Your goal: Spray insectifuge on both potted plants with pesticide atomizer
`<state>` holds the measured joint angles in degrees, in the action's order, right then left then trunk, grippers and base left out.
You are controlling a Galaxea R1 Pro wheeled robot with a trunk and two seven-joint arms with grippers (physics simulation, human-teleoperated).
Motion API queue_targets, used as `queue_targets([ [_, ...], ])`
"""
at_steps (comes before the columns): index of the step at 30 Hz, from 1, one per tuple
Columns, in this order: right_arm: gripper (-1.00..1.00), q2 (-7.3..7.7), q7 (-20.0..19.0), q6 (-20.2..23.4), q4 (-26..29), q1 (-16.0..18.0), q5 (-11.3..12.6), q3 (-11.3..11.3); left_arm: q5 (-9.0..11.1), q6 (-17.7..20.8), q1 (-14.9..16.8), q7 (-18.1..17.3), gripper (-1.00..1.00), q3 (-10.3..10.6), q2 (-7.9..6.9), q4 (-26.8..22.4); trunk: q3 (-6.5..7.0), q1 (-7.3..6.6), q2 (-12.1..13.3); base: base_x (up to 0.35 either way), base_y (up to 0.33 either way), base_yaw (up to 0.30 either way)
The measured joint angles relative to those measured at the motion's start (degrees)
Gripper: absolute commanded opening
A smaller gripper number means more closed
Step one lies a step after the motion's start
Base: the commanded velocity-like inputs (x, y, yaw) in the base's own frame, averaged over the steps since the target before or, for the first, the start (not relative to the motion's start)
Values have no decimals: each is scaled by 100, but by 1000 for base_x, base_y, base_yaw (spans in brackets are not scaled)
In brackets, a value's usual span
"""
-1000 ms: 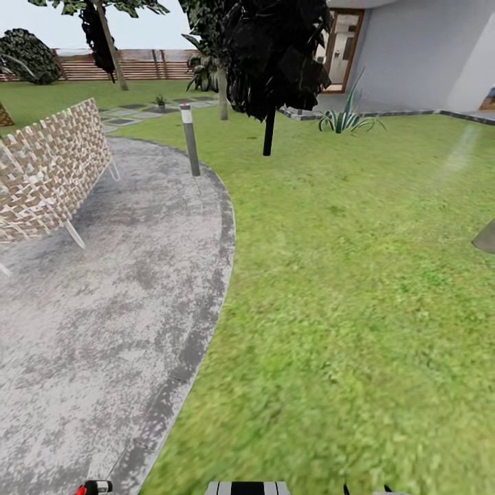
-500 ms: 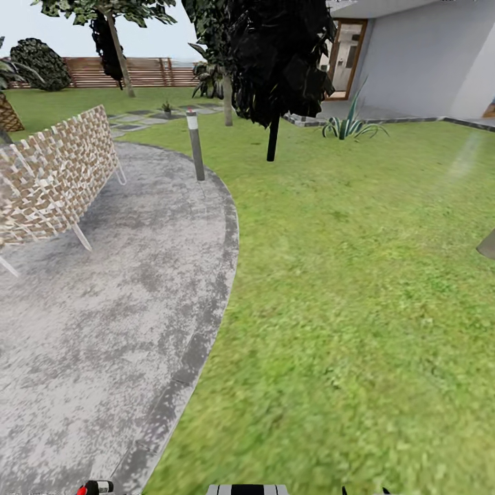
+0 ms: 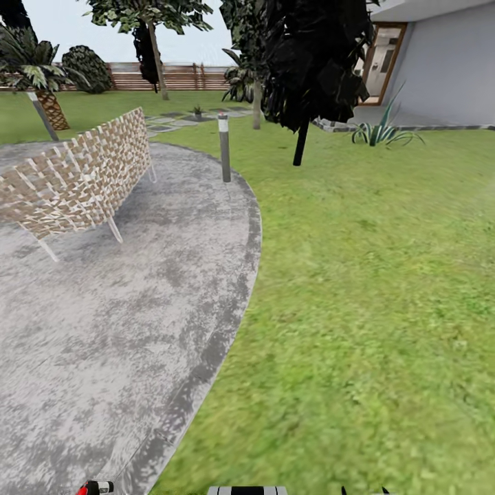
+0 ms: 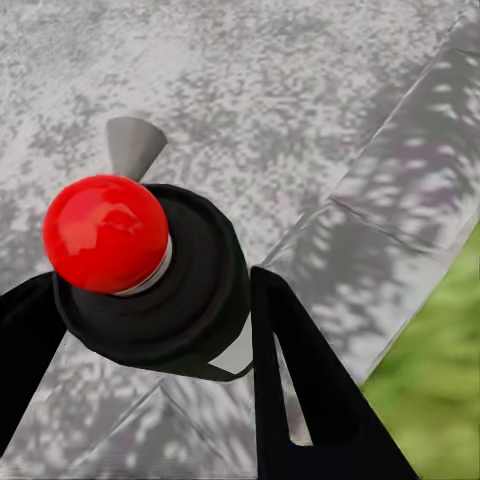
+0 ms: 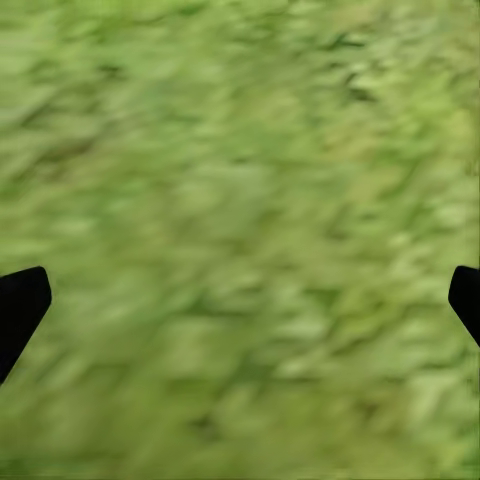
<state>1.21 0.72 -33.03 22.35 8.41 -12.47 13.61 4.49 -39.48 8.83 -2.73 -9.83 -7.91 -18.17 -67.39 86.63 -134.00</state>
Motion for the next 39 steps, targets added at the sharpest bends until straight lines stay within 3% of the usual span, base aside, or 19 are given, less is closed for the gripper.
queue_targets([
  [30, 100, 5, -6, 0, 5, -1, -2, -3, 20, 18, 0, 8, -100, -31, 0, 0, 175, 0, 0, 0, 0, 223],
  [39, 100, 4, -6, -1, 5, -3, -2, -6, 29, 9, 0, 8, -100, -32, 0, 0, 228, -3, 0, 253, 0, 221],
])
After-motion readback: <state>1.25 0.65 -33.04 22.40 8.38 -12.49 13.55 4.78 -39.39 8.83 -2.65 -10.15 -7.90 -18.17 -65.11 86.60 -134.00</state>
